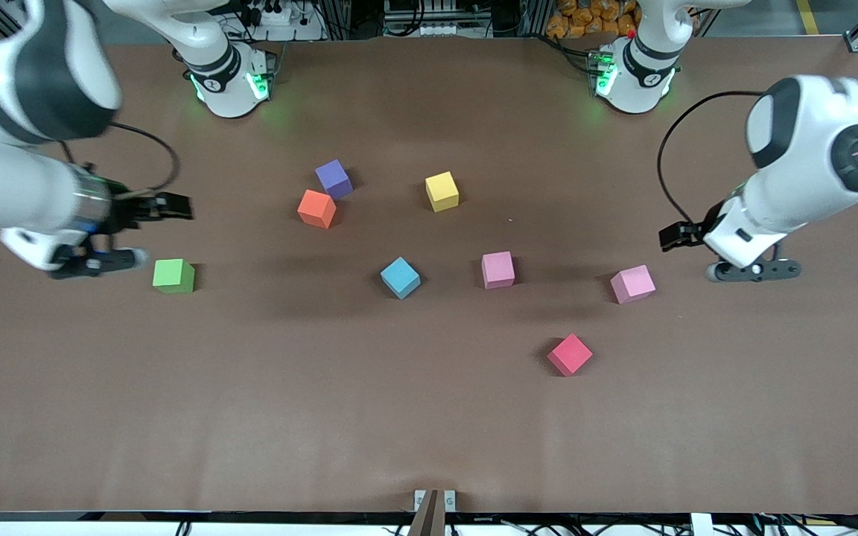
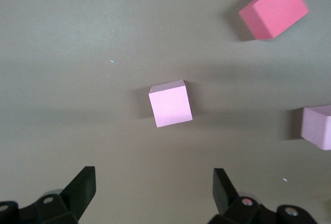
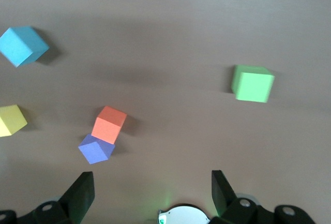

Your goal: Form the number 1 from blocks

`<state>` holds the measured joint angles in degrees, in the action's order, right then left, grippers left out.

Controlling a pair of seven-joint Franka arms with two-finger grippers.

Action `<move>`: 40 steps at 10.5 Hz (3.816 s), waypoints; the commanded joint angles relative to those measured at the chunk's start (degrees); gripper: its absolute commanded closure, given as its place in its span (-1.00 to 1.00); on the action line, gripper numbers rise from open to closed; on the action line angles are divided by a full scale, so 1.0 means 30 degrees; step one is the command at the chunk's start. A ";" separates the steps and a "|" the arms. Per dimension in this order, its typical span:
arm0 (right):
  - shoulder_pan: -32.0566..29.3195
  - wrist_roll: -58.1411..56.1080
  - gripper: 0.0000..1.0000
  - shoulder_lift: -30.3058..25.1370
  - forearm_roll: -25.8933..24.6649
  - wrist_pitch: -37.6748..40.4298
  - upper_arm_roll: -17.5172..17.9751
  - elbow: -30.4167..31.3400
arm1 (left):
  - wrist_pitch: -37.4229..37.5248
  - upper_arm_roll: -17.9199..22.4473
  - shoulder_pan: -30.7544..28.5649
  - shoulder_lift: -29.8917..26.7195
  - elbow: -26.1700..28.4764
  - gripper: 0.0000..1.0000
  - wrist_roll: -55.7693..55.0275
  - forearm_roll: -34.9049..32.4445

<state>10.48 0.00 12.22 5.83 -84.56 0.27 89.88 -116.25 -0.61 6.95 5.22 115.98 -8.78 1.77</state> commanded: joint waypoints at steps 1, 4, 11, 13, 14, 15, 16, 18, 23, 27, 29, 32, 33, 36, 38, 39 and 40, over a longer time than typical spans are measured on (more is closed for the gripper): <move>0.1862 0.0148 -1.00 0.0175 0.0166 -0.2065 -0.0061 0.1292 | -0.3538 -0.0061 0.0230 0.0246 0.2378 -1.00 -0.1632 0.0172; 0.4496 0.1489 -1.00 -0.0236 0.0836 -0.5468 -0.0061 0.4342 | -0.4517 -0.0442 0.0555 0.1887 0.2414 -1.00 -0.2845 -0.0818; 1.1530 0.7501 -1.00 -0.0178 0.3705 -1.4290 -0.0061 0.9707 | -0.6308 -0.0355 0.0320 0.4787 0.1450 -1.00 -0.3517 -0.1411; 1.2791 0.7676 -1.00 0.0493 0.3828 -1.4353 -0.0032 0.9681 | -0.6308 -0.0354 0.0320 0.5083 0.1301 -1.00 -0.4831 -0.1410; 1.3377 0.7938 -1.00 0.1077 0.3857 -1.4556 -0.0032 0.9535 | -0.6308 -0.0354 0.0320 0.5375 0.1040 -1.00 -0.5185 -0.1410; 1.3876 0.8463 -1.00 0.1663 0.3857 -1.5515 -0.0003 0.9476 | -0.6308 -0.0354 0.0407 0.5668 0.0834 -1.00 -0.5566 -0.1410; 1.4258 0.8845 -1.00 0.2278 0.3858 -1.6308 -0.0032 0.9156 | -0.6337 -0.0354 0.0466 0.5816 0.0745 -1.00 -0.5686 -0.1410; 1.4495 0.9373 -1.00 0.3275 0.3858 -1.6316 -0.0003 0.8104 | -0.6337 -0.0354 0.0496 0.6195 0.0628 -1.00 -0.5716 -0.1440; 1.5403 1.0840 -1.00 0.5679 0.3887 -1.6375 -0.0032 0.5699 | -0.6337 -0.0354 0.0584 0.7368 0.0013 -1.00 -0.5658 -0.1440; 1.5727 1.1076 -1.00 0.6677 0.3770 -1.6520 -0.0090 0.5110 | -0.6308 -0.0383 0.0584 0.7487 0.0012 0.99 -0.5745 -0.1440; 1.6018 1.1076 -1.00 0.7174 0.3741 -1.7162 -0.0119 0.5081 | -0.6308 -0.0384 0.0584 0.7458 0.0012 1.00 -0.5745 -0.1440; 1.6108 1.1046 -0.12 0.7323 0.3652 -1.7372 -0.0265 0.5110 | -0.6308 -0.0384 0.0526 0.7137 0.0012 1.00 -0.5687 -0.1440; 1.6107 1.1046 0.26 0.7236 0.3768 -1.7255 -0.0585 0.5081 | -0.6308 -0.0384 0.0583 0.6961 0.0012 1.00 -0.5687 -0.1440; 1.6572 1.3143 0.36 0.6418 0.3799 -1.6003 -0.0968 0.5314 | -0.6279 -0.0442 0.0555 0.6493 0.0012 1.00 -0.5455 -0.1469; 1.7568 1.5198 0.32 0.5599 0.3770 -1.4825 -0.1145 0.5896 | -0.6162 -0.0791 0.0526 0.5879 0.0215 1.00 -0.5278 -0.1469; 1.8094 1.5874 0.28 0.4898 0.3770 -1.4822 -0.1145 0.6742 | -0.5987 -0.0881 0.0525 0.5499 0.0333 1.00 -0.5190 -0.1498; 1.8274 1.6228 0.26 0.4253 0.3770 -1.4822 -0.1145 0.7476 | -0.5405 -0.1143 0.0525 0.4944 0.0392 1.00 -0.5189 -0.1498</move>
<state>63.28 45.93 29.99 16.79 -129.04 -2.13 106.90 -134.49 -2.92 8.72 23.82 115.43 -24.22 -1.17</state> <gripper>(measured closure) 0.401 0.392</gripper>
